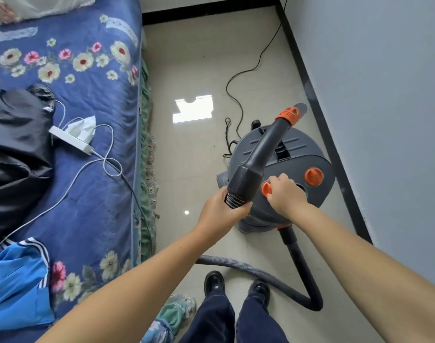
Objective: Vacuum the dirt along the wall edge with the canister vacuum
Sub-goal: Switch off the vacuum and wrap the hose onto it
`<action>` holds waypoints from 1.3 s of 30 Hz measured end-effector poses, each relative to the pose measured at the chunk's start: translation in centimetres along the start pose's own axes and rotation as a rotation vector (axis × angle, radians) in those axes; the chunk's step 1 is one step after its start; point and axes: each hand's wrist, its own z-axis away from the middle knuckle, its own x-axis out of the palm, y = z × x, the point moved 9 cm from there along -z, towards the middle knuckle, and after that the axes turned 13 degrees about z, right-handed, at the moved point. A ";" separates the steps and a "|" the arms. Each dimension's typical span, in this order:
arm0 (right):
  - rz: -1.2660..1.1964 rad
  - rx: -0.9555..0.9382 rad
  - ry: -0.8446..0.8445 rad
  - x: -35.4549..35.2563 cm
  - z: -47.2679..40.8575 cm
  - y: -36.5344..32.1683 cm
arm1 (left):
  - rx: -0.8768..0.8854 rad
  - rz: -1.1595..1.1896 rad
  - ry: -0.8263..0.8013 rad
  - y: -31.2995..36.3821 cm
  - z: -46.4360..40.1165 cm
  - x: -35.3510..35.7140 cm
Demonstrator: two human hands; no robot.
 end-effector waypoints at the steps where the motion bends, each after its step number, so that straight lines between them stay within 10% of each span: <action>1: -0.102 -0.041 0.108 -2.6 1.1 -0.8 | 0.013 -0.010 0.001 0.7 0.3 -0.2; 10: 0.135 -0.421 0.669 -18.5 11.1 -5.9 | 0.145 -0.069 -0.003 10.5 1.0 -2.7; 16: 0.341 -0.520 0.562 -22.1 11.7 -8.2 | 0.261 -0.063 -0.159 14.7 2.8 -1.9; 27: -0.319 0.022 0.880 -30.5 15.0 3.1 | 0.236 -0.230 0.092 12.3 0.9 -8.9; 33: -0.136 0.229 0.660 -28.4 15.7 8.7 | 0.329 -0.263 0.091 15.8 -0.8 -7.6; 39: 0.071 -0.116 0.568 -29.5 15.2 2.4 | 0.693 -0.545 -0.088 25.9 -0.2 -0.5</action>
